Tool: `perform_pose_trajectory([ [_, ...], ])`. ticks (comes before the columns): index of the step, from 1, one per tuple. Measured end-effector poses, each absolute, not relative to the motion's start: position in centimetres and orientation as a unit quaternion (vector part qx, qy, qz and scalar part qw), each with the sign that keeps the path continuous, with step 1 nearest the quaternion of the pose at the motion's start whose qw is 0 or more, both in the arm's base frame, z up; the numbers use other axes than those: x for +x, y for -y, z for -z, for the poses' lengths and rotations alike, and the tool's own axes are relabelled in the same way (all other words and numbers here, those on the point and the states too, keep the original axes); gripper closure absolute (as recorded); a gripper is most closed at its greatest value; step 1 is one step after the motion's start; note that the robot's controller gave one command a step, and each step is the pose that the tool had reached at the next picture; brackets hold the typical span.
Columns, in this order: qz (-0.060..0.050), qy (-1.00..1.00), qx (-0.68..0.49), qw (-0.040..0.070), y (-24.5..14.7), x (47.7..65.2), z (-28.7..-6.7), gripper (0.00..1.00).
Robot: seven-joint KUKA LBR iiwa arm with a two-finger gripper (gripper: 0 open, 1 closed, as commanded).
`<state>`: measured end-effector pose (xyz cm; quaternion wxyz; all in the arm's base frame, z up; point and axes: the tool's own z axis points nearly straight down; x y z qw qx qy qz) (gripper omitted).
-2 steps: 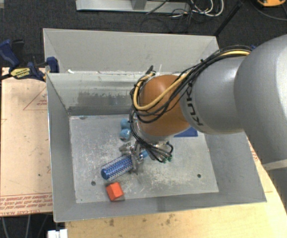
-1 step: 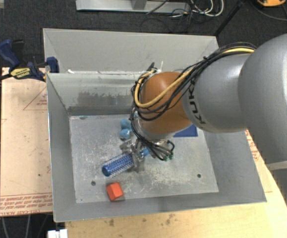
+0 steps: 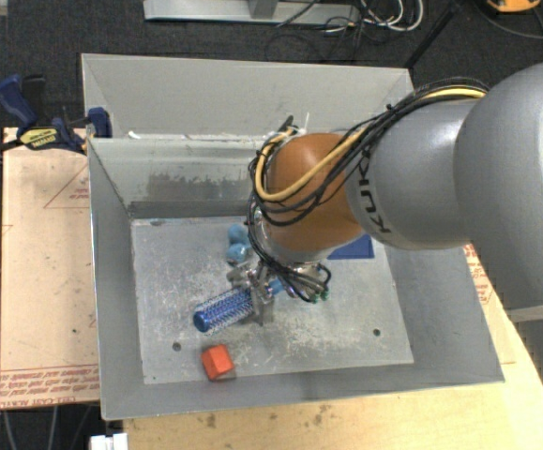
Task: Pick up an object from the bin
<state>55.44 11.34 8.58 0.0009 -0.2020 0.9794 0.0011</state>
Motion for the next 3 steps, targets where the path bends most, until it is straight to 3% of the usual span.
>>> perform_pose_trajectory([
  [2, -0.001, -0.98, -0.2, 0.002, -11.5, 55.6, -13.9, 1.0],
  [3, -0.001, -0.98, -0.199, 0.001, -11.6, 55.6, -14.9, 1.0],
])
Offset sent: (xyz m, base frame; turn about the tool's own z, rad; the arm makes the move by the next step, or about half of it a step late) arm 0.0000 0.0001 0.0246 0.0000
